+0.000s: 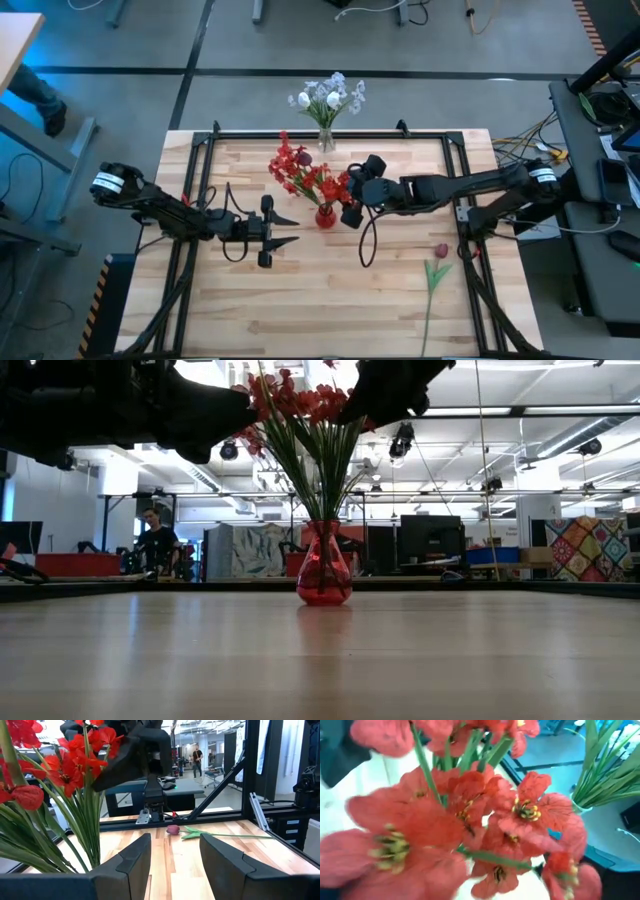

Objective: Sort flowers into vase by color
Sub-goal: Put the red flowers into the red vase, then put the dark red tulip flower into the red vase

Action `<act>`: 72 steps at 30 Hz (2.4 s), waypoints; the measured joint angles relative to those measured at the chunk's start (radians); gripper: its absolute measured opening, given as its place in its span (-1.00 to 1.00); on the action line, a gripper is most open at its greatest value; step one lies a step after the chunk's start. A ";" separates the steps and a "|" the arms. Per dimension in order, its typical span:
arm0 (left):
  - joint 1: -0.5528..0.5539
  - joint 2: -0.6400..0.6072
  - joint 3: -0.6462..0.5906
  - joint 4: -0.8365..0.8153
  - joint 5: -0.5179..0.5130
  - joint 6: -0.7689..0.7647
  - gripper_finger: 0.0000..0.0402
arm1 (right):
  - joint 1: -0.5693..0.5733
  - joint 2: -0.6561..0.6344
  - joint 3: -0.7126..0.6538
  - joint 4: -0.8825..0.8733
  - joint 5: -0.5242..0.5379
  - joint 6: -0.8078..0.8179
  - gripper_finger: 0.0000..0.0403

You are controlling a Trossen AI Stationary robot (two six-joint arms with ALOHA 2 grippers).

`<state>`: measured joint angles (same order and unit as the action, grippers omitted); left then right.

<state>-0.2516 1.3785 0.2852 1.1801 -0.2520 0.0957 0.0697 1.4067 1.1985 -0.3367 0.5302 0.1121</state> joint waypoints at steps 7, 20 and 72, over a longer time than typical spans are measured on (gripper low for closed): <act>-0.001 0.000 0.000 0.000 0.000 -0.004 -0.23 | 0.050 -0.011 0.070 -0.179 -0.005 0.005 0.62; -0.003 0.000 0.000 -0.004 0.000 -0.004 -0.23 | 0.196 -0.081 0.106 -0.479 0.039 0.225 0.62; -0.003 0.000 0.000 -0.014 0.000 -0.036 -0.23 | 0.734 -0.081 -0.393 -0.657 -0.595 2.191 -0.12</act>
<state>-0.2543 1.3785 0.2855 1.1664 -0.2520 0.0592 0.8040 1.3260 0.8056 -0.9938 -0.0650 2.3034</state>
